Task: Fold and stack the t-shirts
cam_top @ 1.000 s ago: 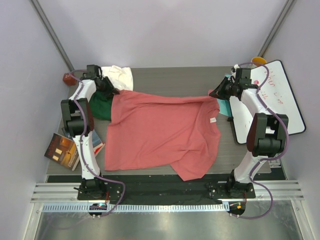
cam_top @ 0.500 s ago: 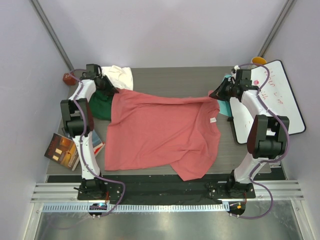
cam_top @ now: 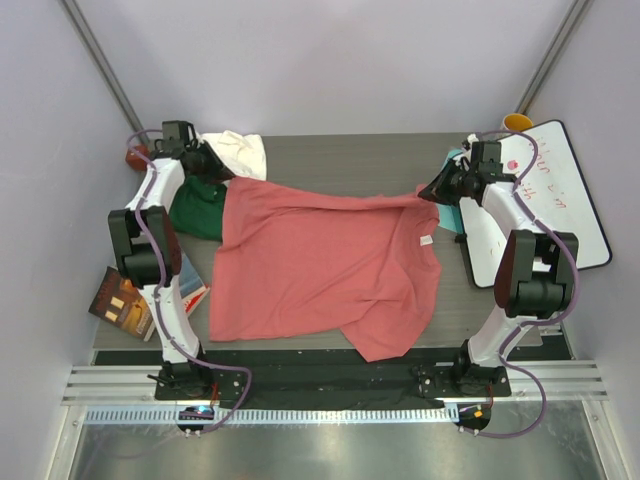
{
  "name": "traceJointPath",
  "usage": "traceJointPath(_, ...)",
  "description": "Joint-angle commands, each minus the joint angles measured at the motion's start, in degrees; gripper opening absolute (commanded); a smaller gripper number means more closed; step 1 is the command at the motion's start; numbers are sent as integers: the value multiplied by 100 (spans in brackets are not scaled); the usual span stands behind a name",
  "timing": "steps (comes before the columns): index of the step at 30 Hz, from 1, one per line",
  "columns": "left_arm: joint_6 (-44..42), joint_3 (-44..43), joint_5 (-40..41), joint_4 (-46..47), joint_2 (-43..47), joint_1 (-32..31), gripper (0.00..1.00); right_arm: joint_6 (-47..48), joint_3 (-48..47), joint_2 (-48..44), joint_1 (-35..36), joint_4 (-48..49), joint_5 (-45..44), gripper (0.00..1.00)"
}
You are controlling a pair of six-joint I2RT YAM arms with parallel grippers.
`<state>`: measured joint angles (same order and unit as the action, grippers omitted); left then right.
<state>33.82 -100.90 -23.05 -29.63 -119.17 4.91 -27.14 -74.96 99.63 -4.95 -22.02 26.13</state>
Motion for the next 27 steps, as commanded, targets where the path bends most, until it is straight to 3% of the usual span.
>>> traceJointPath(1, -69, 298, -174, 141, 482, 19, 12, 50, 25, -348, 12, 233, 112, 1)
traceJointPath(7, -174, 510, -121, 133, 650, 10, 13, 51, 43, -366, 12, 260, 182, 1)
traceJointPath(10, -209, 519, -68, 124, 676, 19, 32, 42, 86, -401, 12, 277, 208, 1)
traceJointPath(13, -218, 528, -33, 106, 676, 19, 39, 50, 174, -471, 12, 295, 208, 1)
traceJointPath(27, -201, 826, -33, 10, 852, 10, 40, 94, 500, -796, 20, 304, 103, 1)
